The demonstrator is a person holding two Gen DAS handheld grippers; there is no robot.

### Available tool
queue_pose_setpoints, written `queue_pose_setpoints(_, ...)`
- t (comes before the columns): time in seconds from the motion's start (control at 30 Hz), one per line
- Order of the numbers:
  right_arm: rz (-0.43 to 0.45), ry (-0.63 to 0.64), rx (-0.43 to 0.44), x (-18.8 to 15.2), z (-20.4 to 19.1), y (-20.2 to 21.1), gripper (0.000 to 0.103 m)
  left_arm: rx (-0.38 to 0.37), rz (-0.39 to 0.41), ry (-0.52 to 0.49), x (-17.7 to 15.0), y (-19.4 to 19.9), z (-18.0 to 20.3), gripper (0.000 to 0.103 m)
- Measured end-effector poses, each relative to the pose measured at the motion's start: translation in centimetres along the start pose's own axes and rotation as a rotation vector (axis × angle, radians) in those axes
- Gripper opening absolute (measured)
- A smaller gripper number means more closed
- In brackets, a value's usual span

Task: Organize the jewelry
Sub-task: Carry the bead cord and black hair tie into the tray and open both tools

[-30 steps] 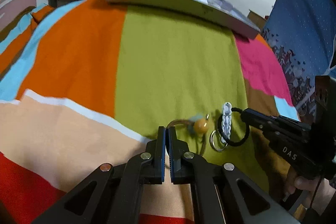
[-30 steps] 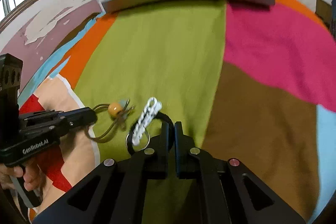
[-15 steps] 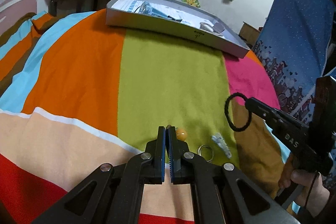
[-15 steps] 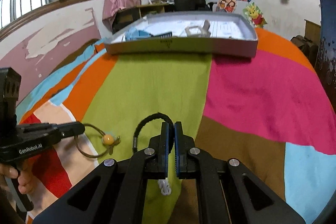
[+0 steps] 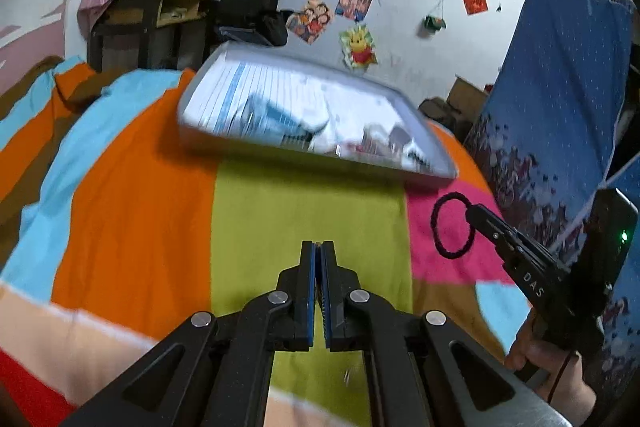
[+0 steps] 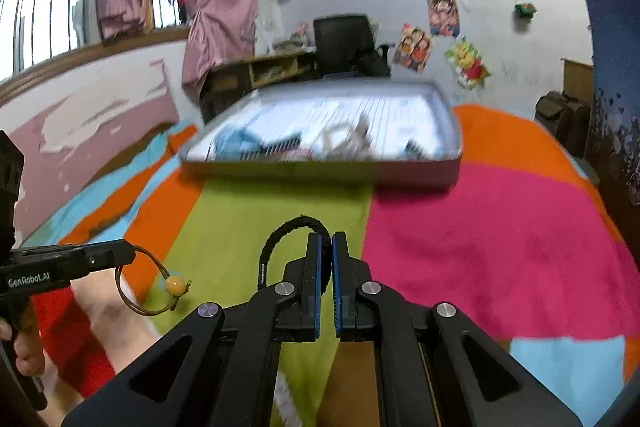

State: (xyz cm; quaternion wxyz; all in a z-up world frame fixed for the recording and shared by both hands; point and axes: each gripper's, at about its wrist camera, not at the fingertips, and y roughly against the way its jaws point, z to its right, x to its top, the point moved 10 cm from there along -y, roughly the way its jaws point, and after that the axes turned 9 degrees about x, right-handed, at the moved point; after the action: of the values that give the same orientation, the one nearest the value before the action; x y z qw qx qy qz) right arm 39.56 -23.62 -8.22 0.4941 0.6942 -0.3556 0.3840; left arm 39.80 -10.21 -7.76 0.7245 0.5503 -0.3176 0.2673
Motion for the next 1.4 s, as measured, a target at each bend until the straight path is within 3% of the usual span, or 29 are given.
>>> queue_pose_setpoints(0.13, 0.078, 0.022, -0.042, 4.0, 1.6, -0.1, 0.005, -0.037, 0.066, -0.01, 3.7, -0.8, 1.8, 0.003)
queue_pose_setpoints(0.23, 0.111, 0.059, -0.14, 6.4, 3.3, -0.9, 0.005, -0.051, 0.109, -0.025, 6.7, -2.6, 3.4, 0.003)
queue_pose_setpoints(0.43, 0.139, -0.006, -0.189, 8.4, 6.2, -4.3, 0.005, -0.033, 0.155, -0.031, 10.5, -6.5, 4.9, 0.003)
queue_pose_setpoints(0.77, 0.069, -0.017, -0.252, 5.9, 8.7, -7.9, 0.005, -0.054, 0.041, -0.002, 8.9, -12.3, 4.4, 0.003)
queue_pose_setpoints(1.03, 0.049, -0.022, -0.262, 5.7, 9.0, -8.0, 0.006, 0.049, 0.013, -0.011, 8.3, -12.6, 2.9, 0.004)
queue_pose_setpoints(1.13, 0.041, -0.024, -0.264, 5.7, 8.9, -7.9, 0.017, 0.053, 0.02, -0.016, 8.3, -11.7, 3.0, 0.005)
queue_pose_setpoints(1.2, 0.052, -0.034, -0.26, 5.9, 8.9, -7.4, 0.032, 0.055, 0.027, -0.027, 8.3, -11.0, 3.2, 0.006)
queue_pose_setpoints(1.27, 0.058, -0.028, -0.277, 6.0, 8.8, -6.7, 0.032, 0.033, 0.029, -0.034, 8.3, -10.4, 3.6, 0.013)
queue_pose_setpoints(1.33, 0.07, -0.012, -0.3, 6.3, 8.6, -5.6, 0.036, 0.033, 0.052, -0.032, 8.3, -9.5, 3.8, 0.04)
queue_pose_setpoints(1.37, 0.074, -0.014, -0.305, 6.6, 8.6, -5.2, 0.04, 0.036, 0.071, -0.03, 8.3, -9.0, 3.8, 0.048)
queue_pose_setpoints(1.4, 0.08, -0.018, -0.308, 6.8, 8.6, -4.6, 0.041, 0.037, 0.105, -0.023, 8.4, -8.0, 3.7, 0.064)
